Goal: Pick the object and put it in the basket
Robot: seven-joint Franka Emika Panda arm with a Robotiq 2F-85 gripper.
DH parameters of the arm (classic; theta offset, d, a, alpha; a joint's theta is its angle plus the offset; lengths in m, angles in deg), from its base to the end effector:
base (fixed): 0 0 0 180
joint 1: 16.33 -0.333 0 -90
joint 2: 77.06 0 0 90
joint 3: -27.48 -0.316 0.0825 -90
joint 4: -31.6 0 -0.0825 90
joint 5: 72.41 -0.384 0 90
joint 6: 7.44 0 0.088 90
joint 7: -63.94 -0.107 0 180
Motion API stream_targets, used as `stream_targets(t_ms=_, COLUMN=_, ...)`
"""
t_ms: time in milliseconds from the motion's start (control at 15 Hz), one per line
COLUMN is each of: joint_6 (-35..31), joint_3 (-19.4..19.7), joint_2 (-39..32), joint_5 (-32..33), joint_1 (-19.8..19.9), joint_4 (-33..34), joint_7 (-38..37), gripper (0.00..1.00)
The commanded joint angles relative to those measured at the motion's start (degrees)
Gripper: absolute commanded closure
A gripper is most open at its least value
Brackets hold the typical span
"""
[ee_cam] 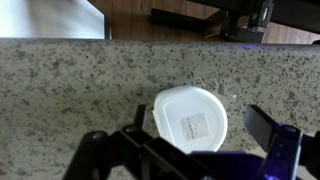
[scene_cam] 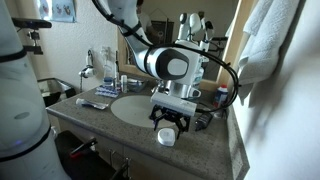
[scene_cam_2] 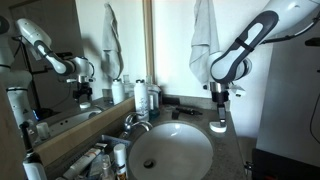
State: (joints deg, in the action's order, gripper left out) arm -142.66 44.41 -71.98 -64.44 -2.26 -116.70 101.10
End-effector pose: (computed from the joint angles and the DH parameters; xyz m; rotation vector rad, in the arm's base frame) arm 0.3621 -0.2174 0.2771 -3.0887 -0.3353 0.2395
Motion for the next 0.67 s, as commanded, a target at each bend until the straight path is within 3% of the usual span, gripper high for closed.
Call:
stream_targets(t_ms=0, joint_6=-0.6, joint_3=-0.8, joint_2=-1.8, joint_5=0.6, joint_1=-0.5, joint_4=0.9, joint_7=0.5, gripper=0.0)
stream_targets(t_ms=600, joint_6=-4.6, joint_3=-1.9, joint_2=-5.2, joint_5=1.1, joint_1=-0.8, joint_4=1.3, joint_7=-0.6, gripper=0.0)
